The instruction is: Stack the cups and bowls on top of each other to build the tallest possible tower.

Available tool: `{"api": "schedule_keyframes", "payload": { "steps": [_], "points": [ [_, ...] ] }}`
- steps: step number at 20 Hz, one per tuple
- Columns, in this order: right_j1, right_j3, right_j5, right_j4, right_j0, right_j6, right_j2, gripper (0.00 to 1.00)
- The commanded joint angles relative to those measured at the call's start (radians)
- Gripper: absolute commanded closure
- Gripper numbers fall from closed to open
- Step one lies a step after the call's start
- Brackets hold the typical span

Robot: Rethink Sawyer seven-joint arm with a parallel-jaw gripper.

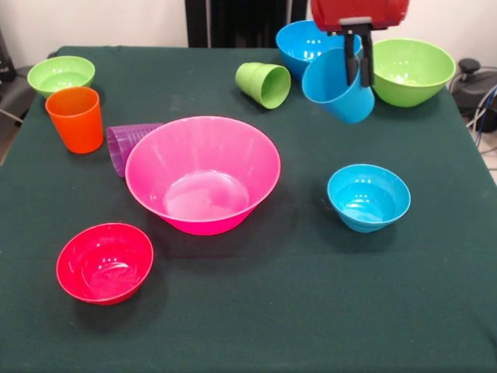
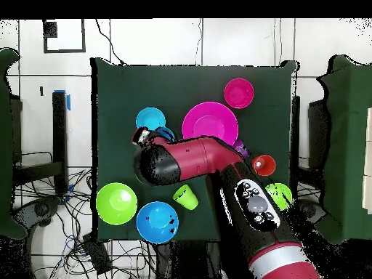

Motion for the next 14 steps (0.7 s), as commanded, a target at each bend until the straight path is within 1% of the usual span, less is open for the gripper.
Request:
{"api": "schedule_keyframes", "payload": {
  "steps": [1,2,3,5,6,8,10,14],
  "points": [
    [0.092,0.017,-0.005,-0.193,-0.028,-0.273,0.119,1.0],
    [0.108,-0.002,0.051,-0.21,-0.054,-0.339,0.149,1.0],
    [0.121,-0.015,0.095,-0.215,-0.084,-0.384,0.177,1.0],
    [0.132,-0.042,0.192,-0.215,-0.138,-0.475,0.228,1.0],
    [0.139,-0.057,0.23,-0.213,-0.157,-0.505,0.248,1.0],
    [0.168,-0.09,0.262,-0.222,-0.183,-0.543,0.278,1.0],
    [0.195,-0.124,0.295,-0.223,-0.193,-0.571,0.299,1.0],
    [0.192,-0.114,0.318,-0.223,-0.219,-0.586,0.312,1.0]
  ]
}}
